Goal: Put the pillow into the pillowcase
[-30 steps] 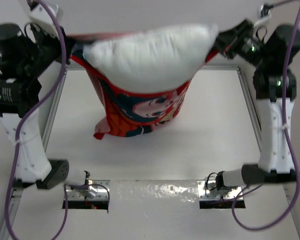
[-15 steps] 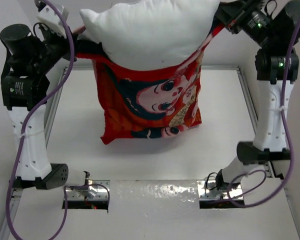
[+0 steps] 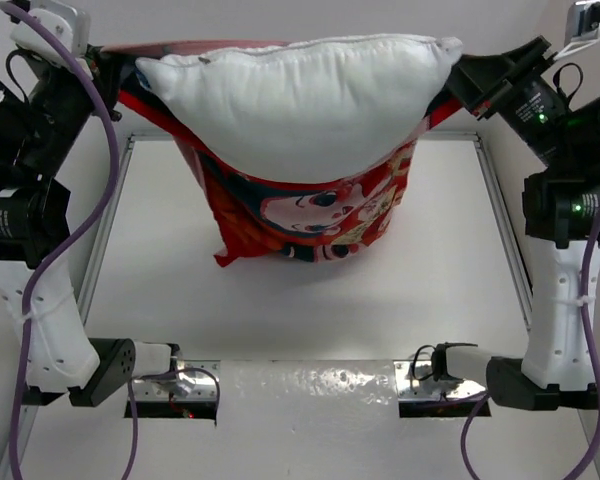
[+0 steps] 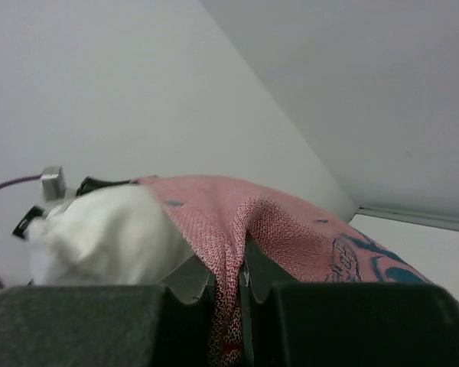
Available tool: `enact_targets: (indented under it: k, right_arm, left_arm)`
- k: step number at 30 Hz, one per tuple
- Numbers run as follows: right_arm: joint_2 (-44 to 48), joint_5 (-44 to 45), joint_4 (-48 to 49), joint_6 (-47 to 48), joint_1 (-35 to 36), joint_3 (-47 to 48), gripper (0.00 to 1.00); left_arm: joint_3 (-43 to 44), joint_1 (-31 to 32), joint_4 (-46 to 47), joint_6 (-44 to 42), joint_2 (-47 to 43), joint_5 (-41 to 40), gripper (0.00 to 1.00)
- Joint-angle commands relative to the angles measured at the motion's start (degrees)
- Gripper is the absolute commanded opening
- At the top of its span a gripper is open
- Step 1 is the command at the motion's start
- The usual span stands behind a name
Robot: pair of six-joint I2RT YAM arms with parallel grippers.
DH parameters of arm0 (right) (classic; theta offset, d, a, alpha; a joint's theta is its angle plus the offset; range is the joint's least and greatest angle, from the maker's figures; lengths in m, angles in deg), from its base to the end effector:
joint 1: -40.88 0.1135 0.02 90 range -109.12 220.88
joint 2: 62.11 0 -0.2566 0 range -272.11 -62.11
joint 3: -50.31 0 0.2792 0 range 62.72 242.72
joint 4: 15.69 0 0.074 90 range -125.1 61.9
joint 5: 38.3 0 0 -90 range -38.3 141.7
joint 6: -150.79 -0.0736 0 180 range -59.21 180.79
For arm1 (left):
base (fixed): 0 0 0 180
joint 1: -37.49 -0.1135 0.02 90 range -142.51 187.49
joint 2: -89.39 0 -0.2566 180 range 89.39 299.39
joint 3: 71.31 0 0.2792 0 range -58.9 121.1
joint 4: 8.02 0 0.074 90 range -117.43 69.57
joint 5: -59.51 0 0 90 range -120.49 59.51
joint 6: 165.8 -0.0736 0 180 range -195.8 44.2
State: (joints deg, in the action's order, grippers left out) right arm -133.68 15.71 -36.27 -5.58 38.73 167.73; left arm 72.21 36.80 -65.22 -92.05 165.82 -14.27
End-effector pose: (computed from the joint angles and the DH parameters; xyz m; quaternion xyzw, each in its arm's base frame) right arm 0.2556 0.0337 0.6143 0.0709 0.5677 0.5671 0.5925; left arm 0.2112 -0.0180 0.6450 0.1932 0.6166 0.0218 0.7629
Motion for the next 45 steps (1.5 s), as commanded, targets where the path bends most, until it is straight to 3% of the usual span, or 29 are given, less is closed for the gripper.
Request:
enact_targets:
  k: [1,2,4,6,9,13,14,16,18,21,23,25,26,29,30,31,37,40,41,42,43,45]
  right_arm:
    - [-2.95,9.36,8.95,-2.02,-1.12,0.8,0.0]
    - [-3.4,10.84,8.35,3.3,6.56,2.11,0.0]
    - [-5.94,15.15,3.45,8.25,13.89,10.7,0.0]
    - [-10.84,13.15,1.84,8.28,14.8,22.39,0.0]
    - [-13.07,11.47,3.68,5.29,15.33,27.0,0.0]
    - [-8.07,19.07,2.11,9.66,15.16,10.26,0.0]
    - [-8.32,20.42,0.97,10.55,15.25,4.47,0.0]
    - [-13.29,21.57,-6.11,12.57,14.9,2.22,0.0]
    - [-20.84,20.0,-14.37,13.89,13.76,2.13,0.0]
    - [-27.2,19.11,-18.19,14.43,11.48,-0.76,0.0]
    - [-31.16,19.38,-16.98,13.38,8.14,-7.6,0.0]
    - [-33.01,19.55,-13.12,11.28,4.27,-15.49,0.0]
    - [-35.02,19.99,-12.58,11.17,3.22,-17.45,0.0]
    - [-38.89,22.44,-16.69,15.64,0.49,-20.72,0.0]
    - [-39.26,22.54,-19.06,18.7,0.4,-21.51,0.0]
    - [-39.17,22.28,-19.17,19.51,0.4,-24.56,0.0]
    - [-24.69,21.48,-13.99,21.28,1.71,-46.07,0.0]
    - [-15.2,25.52,-13.64,21.72,7.5,-56.47,0.0]
    - [-11.52,26.14,-13.2,21.46,8.3,-60.5,0.02]
    - [-10.09,26.32,-13.02,20.85,8.22,-61.84,0.3]
    - [-7.99,26.84,-13.11,22.23,7.43,-61.94,0.45]
    - [-7.36,29.73,-16.68,27.05,6.9,-58.89,0.63]
  left_arm:
    - [4.76,-4.85,4.45,-0.89,3.38,-26.33,0.0]
    - [5.73,-4.76,7.15,-0.28,3.47,-26.95,0.0]
    - [7.75,-4.76,10.59,1.65,3.65,-30.79,0.0]
    - [11.69,-4.85,13.5,2.45,5.13,-32.74,0.0]
    - [15.23,-4.76,14.64,1.93,6.9,-31.09,0.0]
    - [4.2,-4.85,15.97,0.78,7.77,-26.96,0.0]
    - [2.59,-4.76,15.53,0.43,8.65,-26.43,0.0]
    - [0.73,-4.85,13.61,0.43,13.21,-26.07,0.0]
    - [2.03,-4.85,7.13,1.04,20.58,-24.85,0.0]
    - [4.58,-4.85,2.71,1.83,31.74,-22.56,0.0]
    - [8.36,-4.76,-1.42,2.89,40.59,-22.12,0.0]
    - [10.73,-4.76,-4.67,2.89,46.16,-21.42,0.17]
    - [10.83,-4.76,-5.56,2.72,50.53,-20.89,0.43]
    - [9.61,-4.76,-8.46,2.01,54.96,-19.32,0.76]
    - [8.99,-4.93,-9.86,2.01,55.06,-18.09,0.94]
    - [8.47,-5.02,-10.22,1.66,54.71,-16.77,1.0]
    - [4.33,-5.81,-7.06,0.09,40.95,-9.38,1.0]
    - [3.19,-5.64,-7.5,-1.5,34.6,-5.52,1.0]
    - [2.14,-5.55,-7.59,-2.2,33.37,-4.98,1.0]
    - [1.52,-5.55,-7.67,-2.47,30.92,-3.76,1.0]
    - [0.21,-5.38,-7.59,-2.91,29.24,-3.23,1.0]
    - [-0.59,-4.77,-7.76,-3.26,28.43,-1.65,1.0]
